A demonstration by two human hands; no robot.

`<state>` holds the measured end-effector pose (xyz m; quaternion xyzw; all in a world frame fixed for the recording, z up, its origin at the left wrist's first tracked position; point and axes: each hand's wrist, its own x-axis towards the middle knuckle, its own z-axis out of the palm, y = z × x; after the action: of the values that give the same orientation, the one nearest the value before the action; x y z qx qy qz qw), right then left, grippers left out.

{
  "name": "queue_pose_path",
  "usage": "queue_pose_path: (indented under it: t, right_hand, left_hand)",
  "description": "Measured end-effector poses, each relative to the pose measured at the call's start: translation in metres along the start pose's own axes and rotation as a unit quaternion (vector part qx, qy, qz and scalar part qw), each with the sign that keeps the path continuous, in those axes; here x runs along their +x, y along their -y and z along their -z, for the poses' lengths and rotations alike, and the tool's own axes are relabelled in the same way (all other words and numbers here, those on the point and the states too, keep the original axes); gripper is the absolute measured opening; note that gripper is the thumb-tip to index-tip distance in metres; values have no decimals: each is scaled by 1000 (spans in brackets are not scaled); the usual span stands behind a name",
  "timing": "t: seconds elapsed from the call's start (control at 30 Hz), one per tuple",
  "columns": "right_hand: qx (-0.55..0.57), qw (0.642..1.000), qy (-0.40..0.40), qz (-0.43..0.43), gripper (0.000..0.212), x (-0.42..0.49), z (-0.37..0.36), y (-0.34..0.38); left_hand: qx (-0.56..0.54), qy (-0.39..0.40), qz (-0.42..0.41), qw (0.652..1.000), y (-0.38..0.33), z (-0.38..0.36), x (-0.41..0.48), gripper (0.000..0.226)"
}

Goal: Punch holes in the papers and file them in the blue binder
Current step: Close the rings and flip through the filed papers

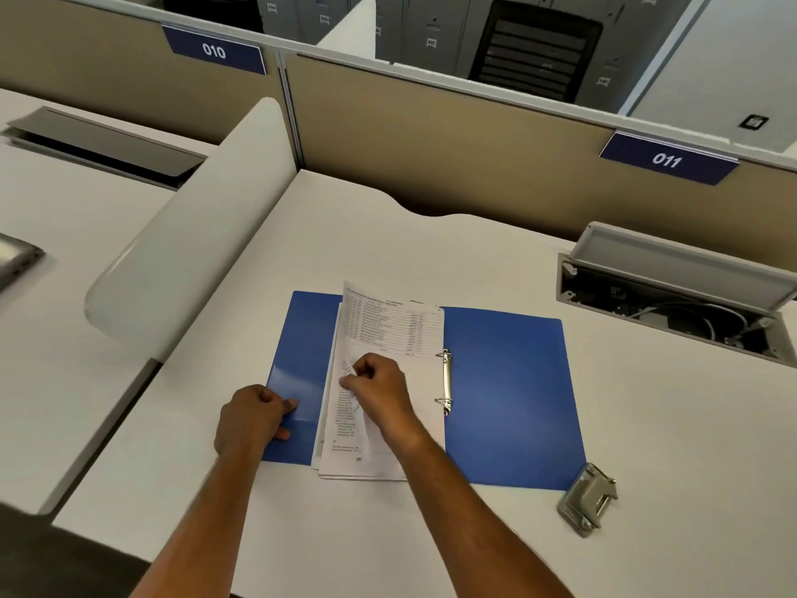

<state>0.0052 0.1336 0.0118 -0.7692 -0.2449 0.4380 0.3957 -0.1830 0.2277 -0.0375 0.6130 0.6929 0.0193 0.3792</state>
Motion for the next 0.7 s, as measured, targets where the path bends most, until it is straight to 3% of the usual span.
queue_pose_path:
  t: [0.17, 0.3, 0.37, 0.43, 0.47, 0.6, 0.7]
  right_hand:
    - [-98, 995, -8, 1, 17, 10, -20, -16]
    - [-94, 995, -15, 34, 24, 3, -11, -17]
    - [-166, 973, -129, 95, 26, -6, 0, -22]
    - [-289, 919, -226, 146, 35, -15, 11, -29]
    - [-329, 905, -225, 149, 40, -16, 14, -32]
    - [-396, 907, -78, 115, 50, -20, 16, -42]
    - [-416, 898, -43, 134, 54, -21, 20, -44]
  left_hand:
    - [16, -1, -5, 1000, 6, -2, 6, 37]
    - [7, 6, -4, 1000, 7, -1, 7, 36]
    - [-12, 8, -5, 1000, 4, 0, 4, 34]
    - [-9, 3, -2, 1000, 3, 0, 3, 33]
    - [-8, 2, 0, 1000, 3, 1, 2, 32]
    - [-11, -6, 4, 1000, 1, 0, -2, 35]
    - [-5, -23, -1, 1000, 1, -3, -5, 30]
